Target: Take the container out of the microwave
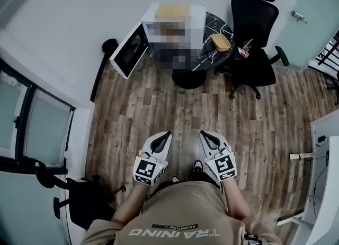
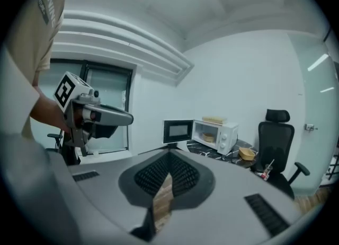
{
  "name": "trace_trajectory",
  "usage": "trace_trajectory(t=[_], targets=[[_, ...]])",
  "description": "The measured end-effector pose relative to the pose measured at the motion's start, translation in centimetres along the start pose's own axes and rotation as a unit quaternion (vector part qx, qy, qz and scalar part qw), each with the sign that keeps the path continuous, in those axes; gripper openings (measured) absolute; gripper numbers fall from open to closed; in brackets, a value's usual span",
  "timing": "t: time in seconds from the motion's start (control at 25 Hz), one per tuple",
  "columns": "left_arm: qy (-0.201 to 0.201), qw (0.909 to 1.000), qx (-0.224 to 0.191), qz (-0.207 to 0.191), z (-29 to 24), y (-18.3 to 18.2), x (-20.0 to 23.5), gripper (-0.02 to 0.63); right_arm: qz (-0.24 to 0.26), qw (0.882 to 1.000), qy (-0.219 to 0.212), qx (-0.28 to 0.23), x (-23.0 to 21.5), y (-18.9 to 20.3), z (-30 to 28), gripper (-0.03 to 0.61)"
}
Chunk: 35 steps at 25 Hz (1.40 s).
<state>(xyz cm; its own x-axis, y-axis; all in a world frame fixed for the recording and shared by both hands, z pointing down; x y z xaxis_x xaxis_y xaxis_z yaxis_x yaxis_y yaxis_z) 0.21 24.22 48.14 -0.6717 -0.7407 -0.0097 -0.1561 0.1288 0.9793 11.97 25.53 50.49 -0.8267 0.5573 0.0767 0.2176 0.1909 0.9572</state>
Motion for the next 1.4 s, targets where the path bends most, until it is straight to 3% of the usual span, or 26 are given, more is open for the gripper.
trace_trajectory(t=[0.28, 0.64, 1.0, 1.4], targets=[[-0.077, 0.9969, -0.001, 0.015, -2.6, -1.7, 2.3, 0.002, 0.003, 0.999, -0.045, -0.013, -5.4, -1.8, -3.2, 0.008], [-0.128, 0.9908, 0.023, 0.038, -5.2, -0.8, 2.3, 0.002, -0.018, 0.996, -0.089, 0.005, -9.5, 0.6, -5.7, 0.008], [-0.122, 0.9908, 0.039, 0.044, -7.9, 0.0, 3.9, 0.002, -0.034, 0.994, -0.099, 0.019, -11.0, 1.9, -8.4, 0.008], [-0.099, 0.9945, 0.0, 0.036, -11.2, -1.6, 12.0, 0.002, -0.014, 0.998, -0.064, 0.02, -13.0, -1.8, -14.5, 0.008]])
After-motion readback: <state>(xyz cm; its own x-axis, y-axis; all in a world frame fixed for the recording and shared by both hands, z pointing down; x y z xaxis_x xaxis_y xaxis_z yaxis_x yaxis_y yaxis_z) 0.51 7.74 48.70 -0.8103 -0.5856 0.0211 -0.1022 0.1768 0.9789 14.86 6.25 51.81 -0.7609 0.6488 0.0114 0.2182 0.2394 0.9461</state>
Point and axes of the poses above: the fingertips, and each gripper's own axes: z backward along the fingers, x to its left, y out of its underside, the point moved 1 cm from there along z, backward along the fingers, and after that the axes turned 1 degree about -z, right-handed, at the moved point
